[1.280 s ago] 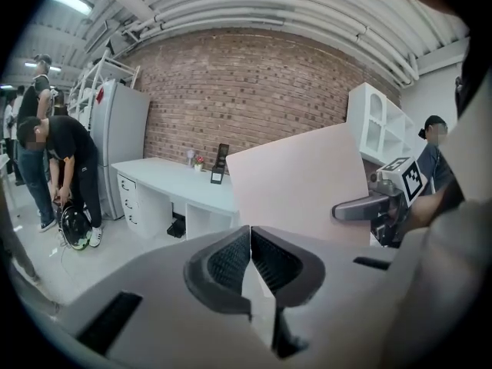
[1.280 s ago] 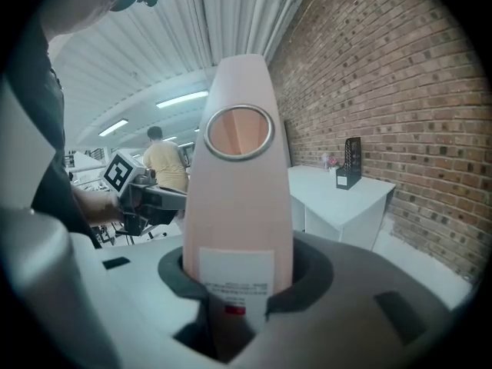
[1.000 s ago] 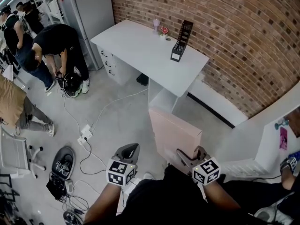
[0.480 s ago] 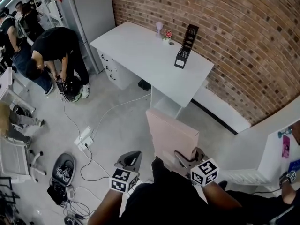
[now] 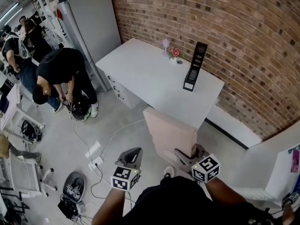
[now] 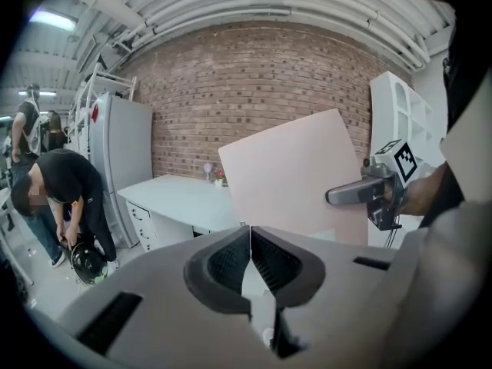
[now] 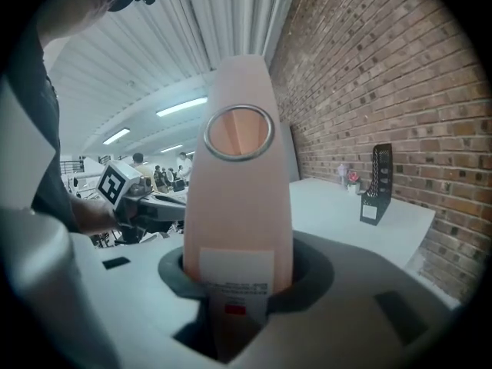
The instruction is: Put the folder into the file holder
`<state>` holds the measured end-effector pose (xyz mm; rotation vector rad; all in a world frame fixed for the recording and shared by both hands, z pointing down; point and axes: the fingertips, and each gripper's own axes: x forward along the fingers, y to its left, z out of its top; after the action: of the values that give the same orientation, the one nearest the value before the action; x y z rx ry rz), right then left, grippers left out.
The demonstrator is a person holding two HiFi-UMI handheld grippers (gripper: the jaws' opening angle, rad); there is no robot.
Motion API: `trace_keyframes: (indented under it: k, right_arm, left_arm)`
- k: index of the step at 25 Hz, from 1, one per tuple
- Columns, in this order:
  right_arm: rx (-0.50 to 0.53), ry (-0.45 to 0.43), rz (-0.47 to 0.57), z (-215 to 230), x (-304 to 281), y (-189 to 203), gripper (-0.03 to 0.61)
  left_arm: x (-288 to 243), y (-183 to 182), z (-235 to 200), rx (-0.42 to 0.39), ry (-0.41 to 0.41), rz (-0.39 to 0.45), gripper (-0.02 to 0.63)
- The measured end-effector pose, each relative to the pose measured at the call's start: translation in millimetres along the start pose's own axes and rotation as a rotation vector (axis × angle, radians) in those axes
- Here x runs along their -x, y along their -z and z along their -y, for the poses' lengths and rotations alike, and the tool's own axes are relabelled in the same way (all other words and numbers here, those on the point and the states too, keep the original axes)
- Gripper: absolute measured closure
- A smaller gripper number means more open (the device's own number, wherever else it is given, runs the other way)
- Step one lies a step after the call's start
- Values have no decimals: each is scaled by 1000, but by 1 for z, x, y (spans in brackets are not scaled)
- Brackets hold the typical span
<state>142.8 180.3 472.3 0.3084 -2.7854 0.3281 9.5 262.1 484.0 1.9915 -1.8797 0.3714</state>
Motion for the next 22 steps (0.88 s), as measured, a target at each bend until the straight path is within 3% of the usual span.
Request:
trace_keyframes:
  k: [7, 13, 22]
  right_arm:
    - [8, -21, 9, 62, -40, -18, 417]
    - [-37, -9, -11, 101, -52, -22, 416]
    - [-88, 77, 17, 155, -63, -36, 416]
  left_arm:
    - [-75, -11, -23, 17, 9, -43, 607]
    - [-121, -35, -14, -18, 70, -62, 607]
    - [-184, -52, -29, -40, 137, -111, 607]
